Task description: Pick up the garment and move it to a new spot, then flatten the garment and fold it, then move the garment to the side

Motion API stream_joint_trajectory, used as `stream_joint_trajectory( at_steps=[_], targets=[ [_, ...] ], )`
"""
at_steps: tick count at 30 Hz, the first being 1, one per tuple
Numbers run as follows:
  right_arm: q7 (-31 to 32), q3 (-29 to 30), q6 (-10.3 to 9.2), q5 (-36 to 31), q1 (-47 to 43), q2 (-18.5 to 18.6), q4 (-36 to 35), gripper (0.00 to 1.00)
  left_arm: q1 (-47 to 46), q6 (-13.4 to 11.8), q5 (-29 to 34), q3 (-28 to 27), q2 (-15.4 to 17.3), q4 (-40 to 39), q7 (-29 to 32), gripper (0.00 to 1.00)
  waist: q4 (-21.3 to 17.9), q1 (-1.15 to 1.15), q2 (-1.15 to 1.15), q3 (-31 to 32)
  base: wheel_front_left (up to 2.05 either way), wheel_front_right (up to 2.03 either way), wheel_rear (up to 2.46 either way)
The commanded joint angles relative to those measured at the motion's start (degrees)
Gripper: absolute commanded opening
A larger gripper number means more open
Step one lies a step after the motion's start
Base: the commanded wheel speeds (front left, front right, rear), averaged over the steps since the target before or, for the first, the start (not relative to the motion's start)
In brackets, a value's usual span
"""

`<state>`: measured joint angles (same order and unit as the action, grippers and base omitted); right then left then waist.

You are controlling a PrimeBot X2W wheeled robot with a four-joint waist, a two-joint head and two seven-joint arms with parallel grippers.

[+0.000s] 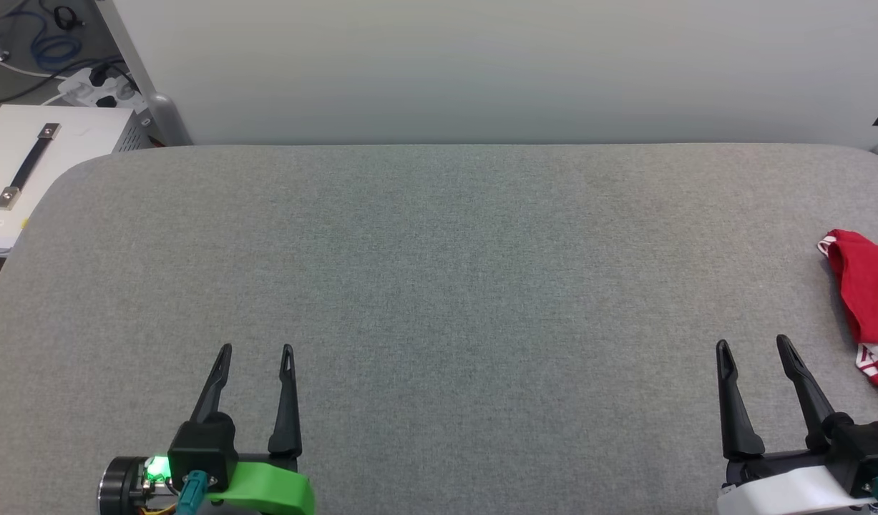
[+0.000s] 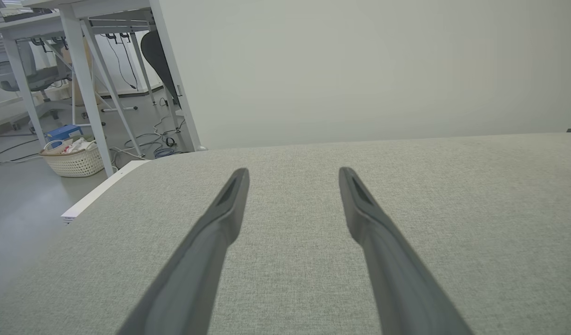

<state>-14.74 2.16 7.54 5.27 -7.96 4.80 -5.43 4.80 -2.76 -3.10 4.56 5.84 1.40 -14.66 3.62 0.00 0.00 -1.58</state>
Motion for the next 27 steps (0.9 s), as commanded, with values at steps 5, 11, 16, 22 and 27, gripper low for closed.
stream_joint_trajectory(
  at_steps=[5, 11, 16, 22, 27],
  targets=[
    [-0.3, 0.0, -0.05, -0.8, -0.6, -0.2, -0.6, 1.0, 0.8, 0.9, -0.1, -0.6, -0.5, 0.4, -0.3, 1.0, 0.0, 0.0, 0.0, 0.0, 0.0, 0.0, 0.0],
    [0.0, -0.1, 0.0, -0.5, -0.1, -0.1, -0.2, 0.0, 0.1, 1.1, 0.0, -1.0, -0.6, 0.3, 0.0, 0.0, 0.0, 0.0, 0.0, -0.3, 0.0, 0.0, 0.0],
    [0.1, -0.1, 0.0, -0.5, -0.1, -0.1, -0.2, 0.0, 0.0, 1.1, 0.0, -1.0, -0.6, 0.2, 0.2, 0.0, -0.1, 0.0, 0.0, -0.3, 0.0, 0.0, 0.0],
    [0.8, -0.2, 0.0, -0.7, 0.3, -0.2, 0.1, 0.0, -0.2, 1.2, 0.2, -1.1, -0.7, 0.2, 0.8, 0.0, -0.2, 0.0, 0.0, -0.2, 0.0, 0.0, 0.0],
    [1.4, -0.2, 0.0, -0.9, 0.6, -0.2, 0.3, 0.0, -0.4, 1.2, 0.3, -1.3, -0.8, 0.1, 1.4, 0.0, -0.4, 0.0, 0.0, -0.1, 0.0, 0.0, 0.0]
  ],
)
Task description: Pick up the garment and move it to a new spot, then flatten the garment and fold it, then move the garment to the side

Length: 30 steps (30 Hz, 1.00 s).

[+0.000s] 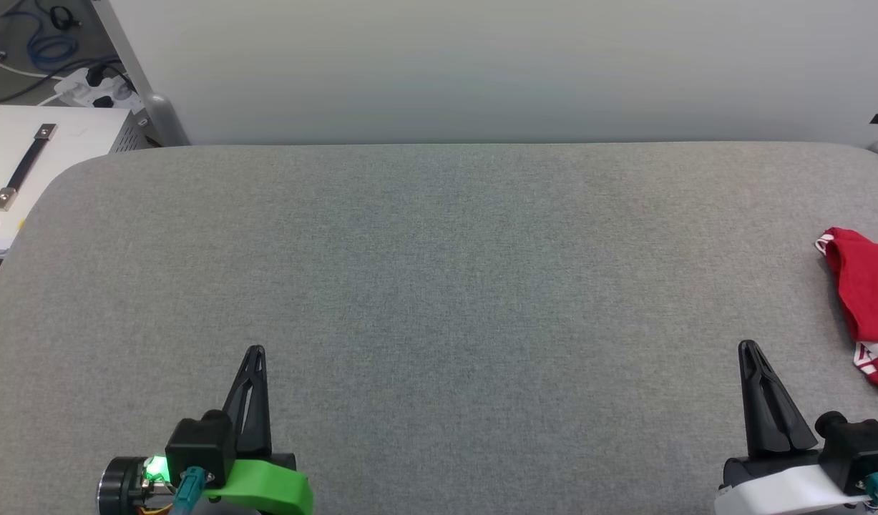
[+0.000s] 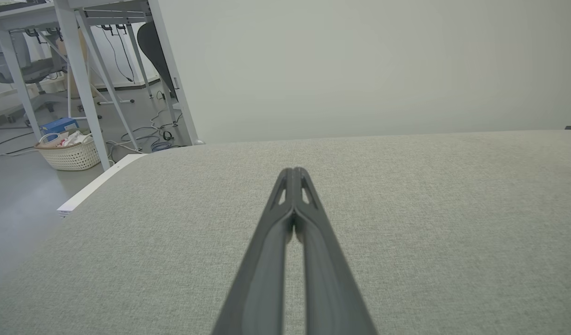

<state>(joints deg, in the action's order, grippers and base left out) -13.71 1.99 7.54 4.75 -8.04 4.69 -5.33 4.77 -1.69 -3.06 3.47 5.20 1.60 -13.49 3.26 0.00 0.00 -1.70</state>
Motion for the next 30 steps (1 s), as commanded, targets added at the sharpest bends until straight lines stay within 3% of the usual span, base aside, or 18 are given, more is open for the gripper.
stream_joint_trajectory(
  at_steps=[1, 30],
  targets=[
    [0.5, -0.1, -0.01, -0.4, 0.7, -0.1, 0.3, 0.0, -0.4, 0.2, 0.3, -0.2, -0.2, -0.1, 0.4, 0.0, 0.0, 0.0, 0.0, 0.0, 0.0, 0.0, 0.0],
    [3.8, -0.6, -0.02, -1.5, 2.6, -0.6, 1.6, 0.0, -1.5, 0.6, 1.0, -1.0, -0.8, -0.5, 3.7, 0.0, -0.9, 0.0, 0.0, 0.4, 0.0, 0.0, 0.0]
  ],
)
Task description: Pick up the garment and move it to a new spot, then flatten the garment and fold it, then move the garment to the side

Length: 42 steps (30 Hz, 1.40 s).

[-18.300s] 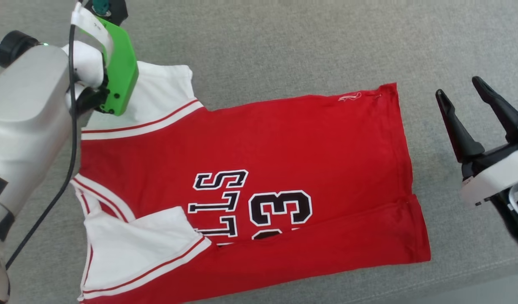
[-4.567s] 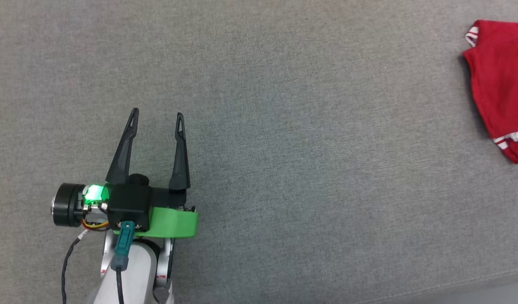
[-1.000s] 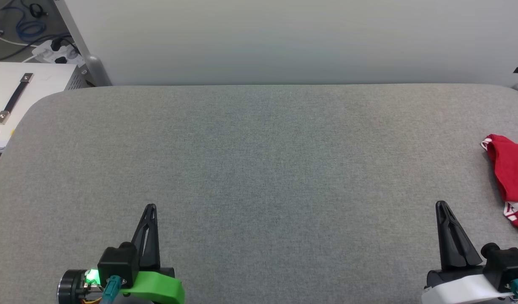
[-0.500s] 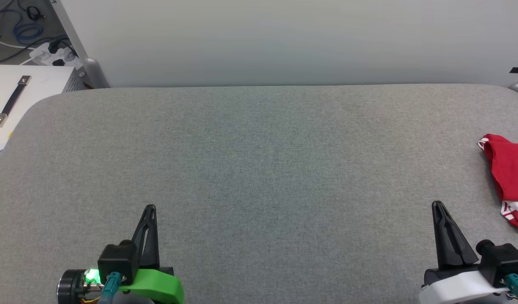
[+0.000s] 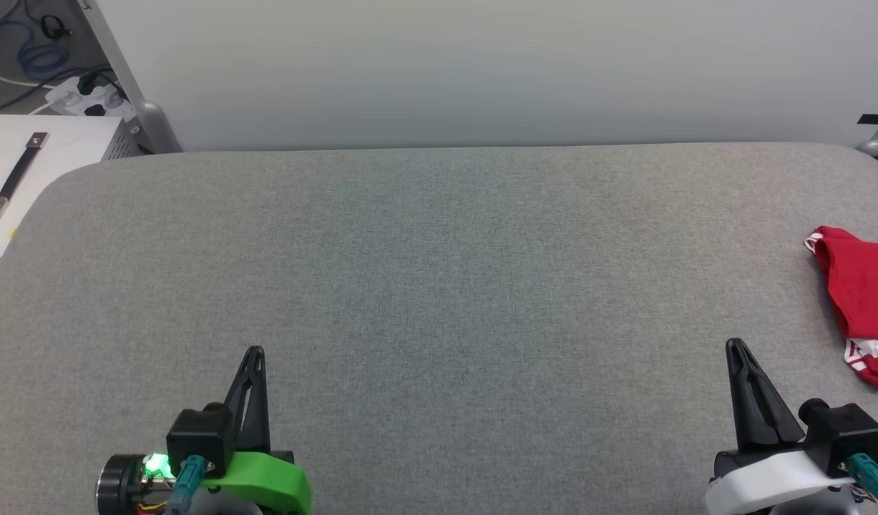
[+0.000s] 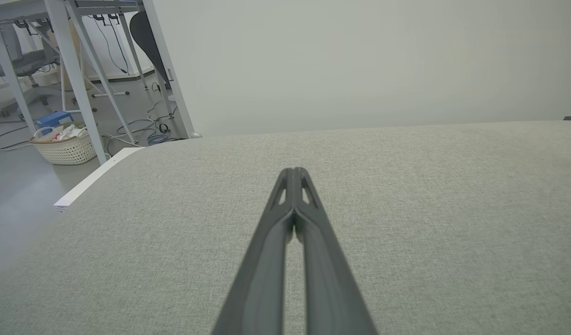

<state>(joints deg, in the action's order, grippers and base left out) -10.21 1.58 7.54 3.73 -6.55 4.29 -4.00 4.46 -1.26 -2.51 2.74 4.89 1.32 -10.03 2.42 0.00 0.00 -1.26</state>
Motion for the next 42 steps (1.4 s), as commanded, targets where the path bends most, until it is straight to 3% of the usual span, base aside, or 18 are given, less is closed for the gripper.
stream_joint_trajectory(
  at_steps=[1, 42],
  targets=[
    [0.4, -0.2, -0.02, -0.6, 1.2, -0.2, 0.3, 0.0, -1.2, 0.1, 0.5, -0.3, -0.5, -0.2, 0.3, 0.0, 0.0, 0.0, 0.0, 0.0, 0.0, 0.0, 0.0],
    [5.2, -0.9, -0.04, -2.1, 3.8, -0.8, 2.1, 0.0, -2.8, 0.7, 1.5, -1.5, -1.2, -0.8, 5.0, 0.0, -1.2, 0.0, 0.0, 0.6, 0.0, 0.0, 0.0]
  ],
)
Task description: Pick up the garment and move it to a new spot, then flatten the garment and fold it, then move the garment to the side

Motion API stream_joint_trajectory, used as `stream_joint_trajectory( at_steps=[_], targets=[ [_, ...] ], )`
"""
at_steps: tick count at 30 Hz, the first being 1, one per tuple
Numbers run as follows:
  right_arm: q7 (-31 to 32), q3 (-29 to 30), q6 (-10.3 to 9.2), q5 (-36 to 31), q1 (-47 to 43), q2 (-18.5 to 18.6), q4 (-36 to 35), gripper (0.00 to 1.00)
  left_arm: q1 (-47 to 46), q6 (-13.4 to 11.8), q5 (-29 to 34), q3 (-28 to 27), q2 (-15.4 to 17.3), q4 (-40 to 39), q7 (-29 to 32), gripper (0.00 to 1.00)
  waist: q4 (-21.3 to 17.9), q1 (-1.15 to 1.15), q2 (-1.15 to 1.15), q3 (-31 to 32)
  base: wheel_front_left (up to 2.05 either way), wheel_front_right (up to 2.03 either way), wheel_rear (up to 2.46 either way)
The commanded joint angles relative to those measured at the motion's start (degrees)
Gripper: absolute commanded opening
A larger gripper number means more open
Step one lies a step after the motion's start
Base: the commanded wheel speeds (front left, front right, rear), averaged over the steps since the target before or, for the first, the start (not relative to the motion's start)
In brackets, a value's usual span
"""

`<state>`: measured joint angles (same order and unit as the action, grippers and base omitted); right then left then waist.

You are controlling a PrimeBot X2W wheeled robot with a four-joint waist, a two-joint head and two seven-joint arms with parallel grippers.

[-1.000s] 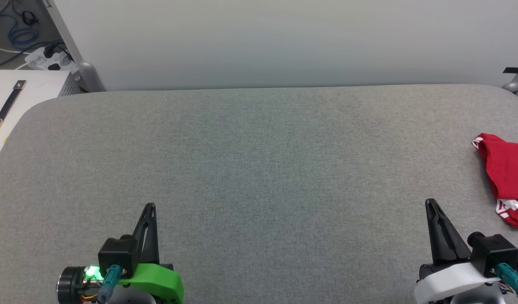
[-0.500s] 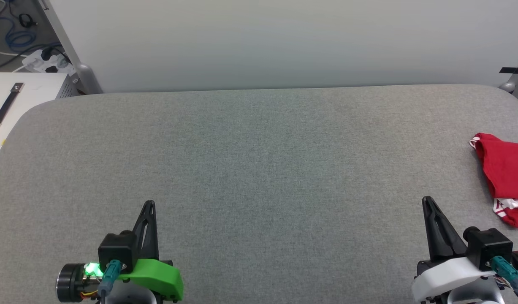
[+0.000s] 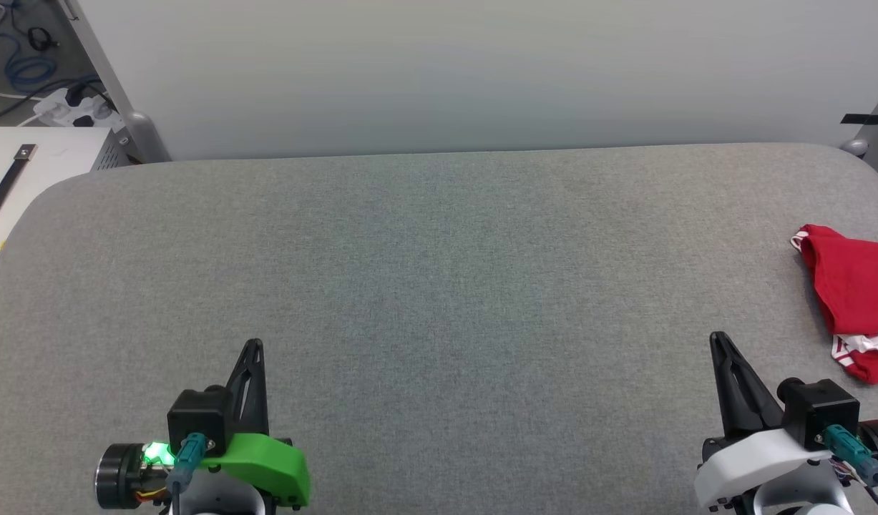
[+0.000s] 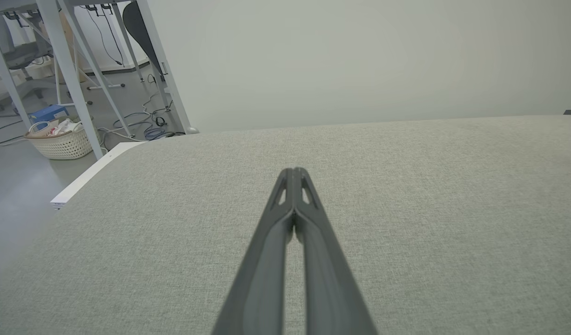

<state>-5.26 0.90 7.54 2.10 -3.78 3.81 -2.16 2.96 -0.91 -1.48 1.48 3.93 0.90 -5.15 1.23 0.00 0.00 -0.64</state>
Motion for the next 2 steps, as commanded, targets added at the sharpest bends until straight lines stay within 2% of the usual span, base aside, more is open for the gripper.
stream_joint_trajectory(
  at_steps=[1, 2],
  targets=[
    [0.4, -0.2, -0.04, -0.5, 1.1, -0.3, 0.3, 0.0, -1.3, 0.3, 0.4, -0.3, -0.3, -0.3, 0.3, 0.0, 0.0, 0.0, 0.0, 0.0, 0.0, 0.0, 0.0],
    [0.5, -0.2, -0.04, -0.5, 1.1, -0.3, 0.3, 0.0, -1.4, 0.4, 0.5, -0.3, -0.3, -0.4, 0.4, 0.0, -0.1, 0.0, 0.0, 0.0, 0.0, 0.0, 0.0]
  ],
)
